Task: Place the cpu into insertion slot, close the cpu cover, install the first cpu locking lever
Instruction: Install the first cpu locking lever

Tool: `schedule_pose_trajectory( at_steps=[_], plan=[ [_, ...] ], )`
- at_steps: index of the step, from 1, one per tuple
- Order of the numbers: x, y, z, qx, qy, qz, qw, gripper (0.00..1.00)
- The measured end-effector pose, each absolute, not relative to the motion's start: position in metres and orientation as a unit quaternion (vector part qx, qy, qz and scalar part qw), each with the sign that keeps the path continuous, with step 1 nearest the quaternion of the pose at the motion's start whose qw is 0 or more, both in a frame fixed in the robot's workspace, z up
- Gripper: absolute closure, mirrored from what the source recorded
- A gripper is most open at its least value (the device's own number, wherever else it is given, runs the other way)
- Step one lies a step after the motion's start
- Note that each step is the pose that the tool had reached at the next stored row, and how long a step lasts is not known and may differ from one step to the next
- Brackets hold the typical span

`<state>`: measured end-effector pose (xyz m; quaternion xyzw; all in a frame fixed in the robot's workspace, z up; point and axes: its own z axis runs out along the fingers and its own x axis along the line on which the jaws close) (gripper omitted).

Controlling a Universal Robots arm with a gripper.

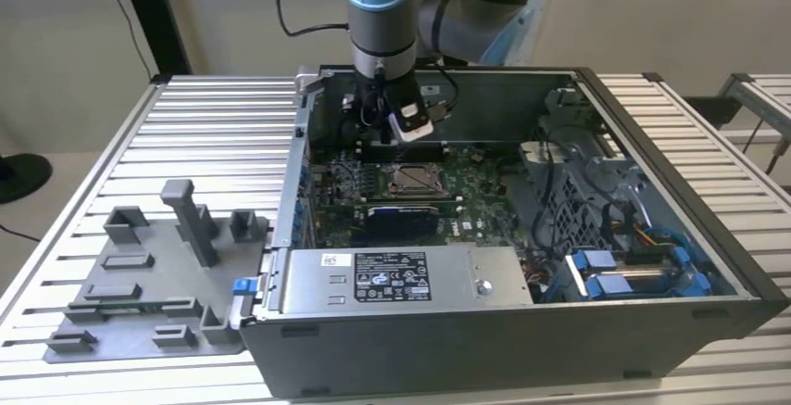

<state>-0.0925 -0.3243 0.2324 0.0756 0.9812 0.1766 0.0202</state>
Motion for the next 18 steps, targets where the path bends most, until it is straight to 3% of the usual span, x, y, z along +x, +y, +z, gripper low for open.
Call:
schedule_pose_trajectory(
  at_steps=[14, 18],
  plan=[
    [-0.113, -0.342, 0.228, 0.066, 0.975, 0.212, 0.021, 1.0],
    [-0.113, -0.343, 0.228, 0.065, 0.975, 0.213, 0.021, 1.0]
  ],
)
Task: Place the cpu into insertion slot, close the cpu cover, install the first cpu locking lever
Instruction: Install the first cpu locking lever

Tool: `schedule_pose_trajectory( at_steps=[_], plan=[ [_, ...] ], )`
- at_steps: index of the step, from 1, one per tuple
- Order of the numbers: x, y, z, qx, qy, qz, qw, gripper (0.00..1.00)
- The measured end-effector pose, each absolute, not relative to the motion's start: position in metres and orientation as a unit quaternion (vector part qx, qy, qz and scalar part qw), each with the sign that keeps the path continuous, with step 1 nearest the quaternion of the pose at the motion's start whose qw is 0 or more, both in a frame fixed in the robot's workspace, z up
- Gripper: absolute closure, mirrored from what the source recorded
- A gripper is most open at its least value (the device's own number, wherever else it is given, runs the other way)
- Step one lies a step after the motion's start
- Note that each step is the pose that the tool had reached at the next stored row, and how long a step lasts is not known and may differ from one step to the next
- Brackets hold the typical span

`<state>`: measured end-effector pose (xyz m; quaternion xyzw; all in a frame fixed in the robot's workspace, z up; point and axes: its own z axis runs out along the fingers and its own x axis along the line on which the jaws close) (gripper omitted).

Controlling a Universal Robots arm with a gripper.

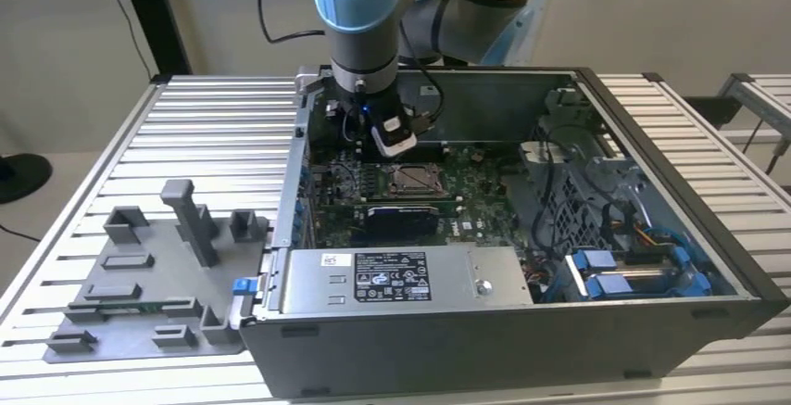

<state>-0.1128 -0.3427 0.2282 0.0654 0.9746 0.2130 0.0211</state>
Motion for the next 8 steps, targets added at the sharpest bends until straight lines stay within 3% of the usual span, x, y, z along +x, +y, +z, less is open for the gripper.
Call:
schedule_pose_trajectory(
  at_steps=[4, 8],
  plan=[
    [-0.1128, -0.3462, 0.2269, 0.057, 0.975, 0.213, 0.021, 1.0],
    [-0.1128, -0.3516, 0.2252, 0.049, 0.975, 0.214, 0.03, 1.0]
  ],
)
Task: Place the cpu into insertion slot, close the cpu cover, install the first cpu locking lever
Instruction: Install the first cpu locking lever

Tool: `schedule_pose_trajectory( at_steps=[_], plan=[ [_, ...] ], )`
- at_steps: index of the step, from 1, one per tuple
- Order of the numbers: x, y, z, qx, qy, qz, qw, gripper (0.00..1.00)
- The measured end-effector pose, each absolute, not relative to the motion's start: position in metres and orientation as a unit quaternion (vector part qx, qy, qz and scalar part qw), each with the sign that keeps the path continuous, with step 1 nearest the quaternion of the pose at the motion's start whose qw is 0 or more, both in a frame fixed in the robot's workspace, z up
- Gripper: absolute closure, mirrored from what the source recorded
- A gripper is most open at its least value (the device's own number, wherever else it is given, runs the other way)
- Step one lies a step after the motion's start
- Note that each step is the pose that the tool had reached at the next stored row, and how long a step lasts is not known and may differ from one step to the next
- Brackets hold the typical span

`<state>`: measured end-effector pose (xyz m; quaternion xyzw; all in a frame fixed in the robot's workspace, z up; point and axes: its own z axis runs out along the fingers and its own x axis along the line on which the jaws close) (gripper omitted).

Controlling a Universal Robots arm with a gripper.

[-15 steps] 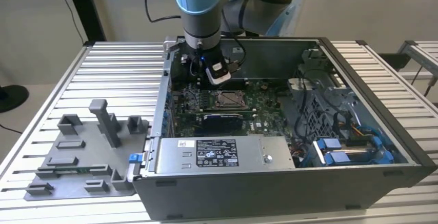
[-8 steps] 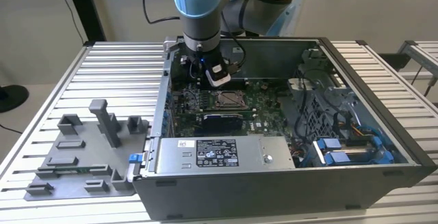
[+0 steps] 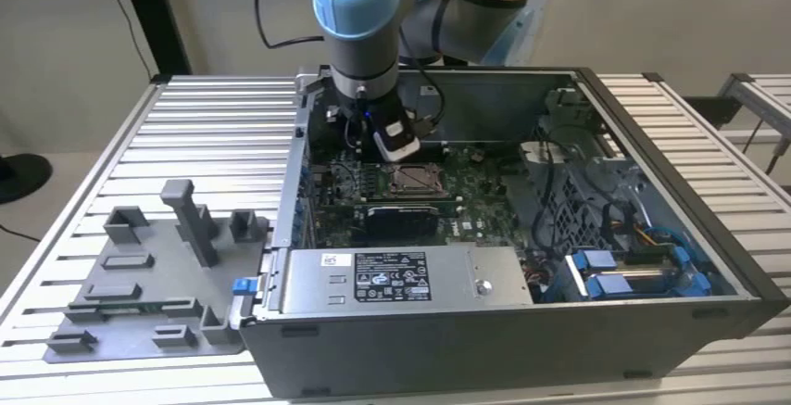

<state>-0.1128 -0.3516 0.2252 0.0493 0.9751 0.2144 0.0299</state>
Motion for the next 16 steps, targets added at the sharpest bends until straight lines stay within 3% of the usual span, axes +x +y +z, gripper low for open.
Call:
schedule_pose_trajectory(
  at_steps=[16],
  plan=[
    [-0.074, -0.355, 0.213, 0.032, 0.976, 0.215, 0.026, 1.0]
  ],
)
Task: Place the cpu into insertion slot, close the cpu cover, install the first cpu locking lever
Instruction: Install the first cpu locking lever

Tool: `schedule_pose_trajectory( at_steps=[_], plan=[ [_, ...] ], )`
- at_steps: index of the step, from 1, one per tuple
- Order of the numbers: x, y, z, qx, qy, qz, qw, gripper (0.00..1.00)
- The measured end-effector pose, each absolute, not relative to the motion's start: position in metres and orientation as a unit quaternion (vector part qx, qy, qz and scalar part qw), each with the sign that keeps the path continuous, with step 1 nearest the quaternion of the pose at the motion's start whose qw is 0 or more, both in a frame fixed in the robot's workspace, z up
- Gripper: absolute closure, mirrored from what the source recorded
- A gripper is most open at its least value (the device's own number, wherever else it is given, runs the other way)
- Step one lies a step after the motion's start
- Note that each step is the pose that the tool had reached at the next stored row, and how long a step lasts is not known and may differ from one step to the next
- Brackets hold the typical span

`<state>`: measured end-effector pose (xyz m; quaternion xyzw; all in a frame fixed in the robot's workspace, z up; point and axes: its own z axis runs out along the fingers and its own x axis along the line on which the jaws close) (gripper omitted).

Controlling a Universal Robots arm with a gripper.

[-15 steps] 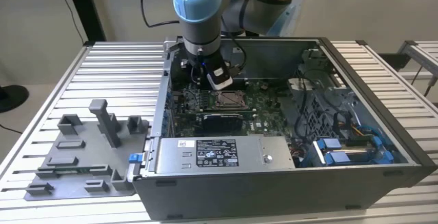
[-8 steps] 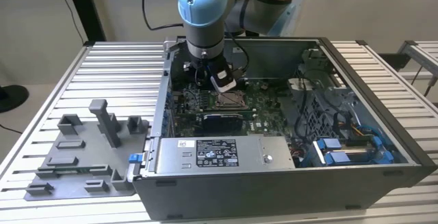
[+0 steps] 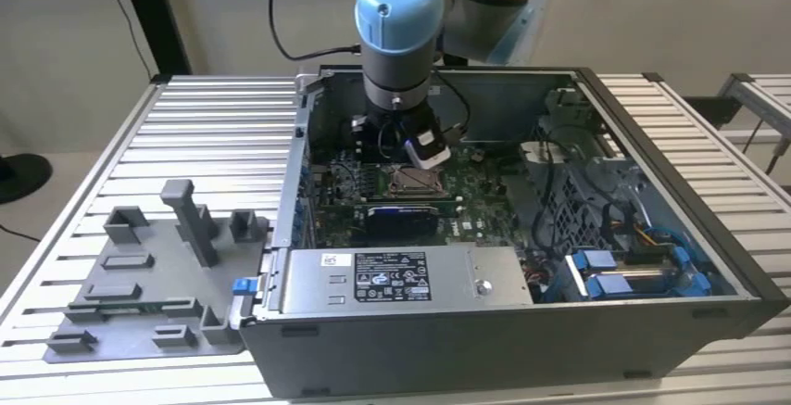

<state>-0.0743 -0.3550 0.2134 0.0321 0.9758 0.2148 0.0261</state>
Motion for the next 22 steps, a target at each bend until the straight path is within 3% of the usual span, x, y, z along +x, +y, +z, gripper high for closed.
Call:
schedule_pose_trajectory(
  at_steps=[9, 22],
  plan=[
    [-0.075, -0.34, 0.21, 0.032, 0.976, 0.215, 0.026, 1.0],
    [-0.09, -0.348, 0.207, 0.031, 0.976, 0.215, 0.026, 1.0]
  ],
)
